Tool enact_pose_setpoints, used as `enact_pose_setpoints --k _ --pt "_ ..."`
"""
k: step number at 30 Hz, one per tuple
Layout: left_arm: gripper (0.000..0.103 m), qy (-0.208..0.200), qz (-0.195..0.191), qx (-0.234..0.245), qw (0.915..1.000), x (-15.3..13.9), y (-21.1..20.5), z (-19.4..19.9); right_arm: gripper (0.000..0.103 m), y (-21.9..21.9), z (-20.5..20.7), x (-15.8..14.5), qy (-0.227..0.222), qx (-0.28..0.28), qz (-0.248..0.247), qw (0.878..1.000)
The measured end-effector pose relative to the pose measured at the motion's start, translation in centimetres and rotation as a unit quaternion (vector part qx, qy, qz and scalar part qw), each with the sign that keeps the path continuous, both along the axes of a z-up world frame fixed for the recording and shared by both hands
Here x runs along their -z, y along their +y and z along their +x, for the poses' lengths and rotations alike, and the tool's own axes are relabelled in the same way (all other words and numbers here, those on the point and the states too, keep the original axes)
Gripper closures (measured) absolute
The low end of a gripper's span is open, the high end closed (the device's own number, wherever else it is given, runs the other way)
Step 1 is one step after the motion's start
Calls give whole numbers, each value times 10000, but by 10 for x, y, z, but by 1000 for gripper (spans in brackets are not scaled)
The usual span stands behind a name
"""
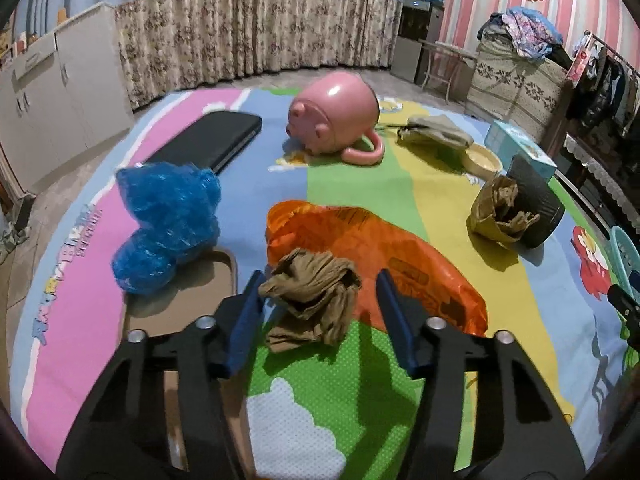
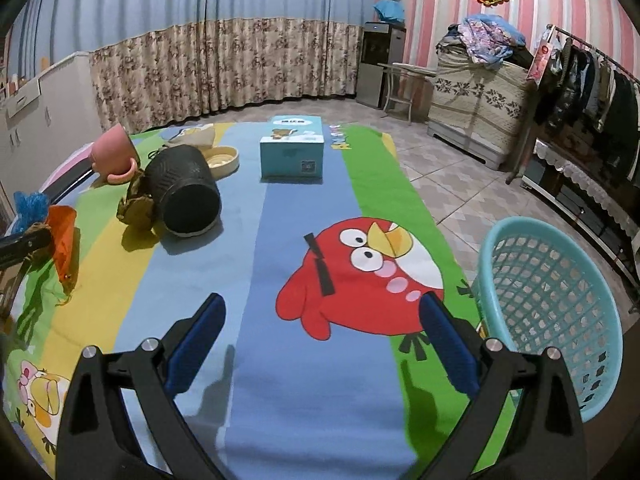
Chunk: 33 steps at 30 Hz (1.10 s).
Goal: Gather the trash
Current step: 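Lower the left tool onto the brown cloth and close it, then grasp the black ribbed cup rim with the right tool while the left tool holds the cloth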
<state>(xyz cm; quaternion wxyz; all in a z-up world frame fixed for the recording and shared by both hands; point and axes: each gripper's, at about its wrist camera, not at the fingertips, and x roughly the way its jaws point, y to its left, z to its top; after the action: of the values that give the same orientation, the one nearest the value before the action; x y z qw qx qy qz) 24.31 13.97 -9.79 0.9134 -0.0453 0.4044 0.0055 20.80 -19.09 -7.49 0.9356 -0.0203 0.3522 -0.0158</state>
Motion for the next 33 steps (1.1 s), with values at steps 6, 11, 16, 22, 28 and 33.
enact_pose_setpoints --k 6,11,16,22,28,33 --pt "59 -68 -161 -56 9998 1 4 -3 8 11 11 -1 55 -254 159 9995" --pt "59 -252 -150 -150 9995 -3 6 -10 8 33 30 -3 82 -539 214 9983" --pt "59 -371 -140 -140 9991 -10 7 -14 8 57 52 -3 91 -828 64 9965" --pt "59 -522 -91 -126 9985 -22 10 -17 8 80 85 0 284 -1221 -23 9921" --pt "59 -588 -102 -211 9980 -31 18 -16 14 91 107 6 458 -1492 -17 9877" --pt "59 -660 -77 -240 9975 -39 20 -19 39 82 107 9 527 -1574 293 9857"
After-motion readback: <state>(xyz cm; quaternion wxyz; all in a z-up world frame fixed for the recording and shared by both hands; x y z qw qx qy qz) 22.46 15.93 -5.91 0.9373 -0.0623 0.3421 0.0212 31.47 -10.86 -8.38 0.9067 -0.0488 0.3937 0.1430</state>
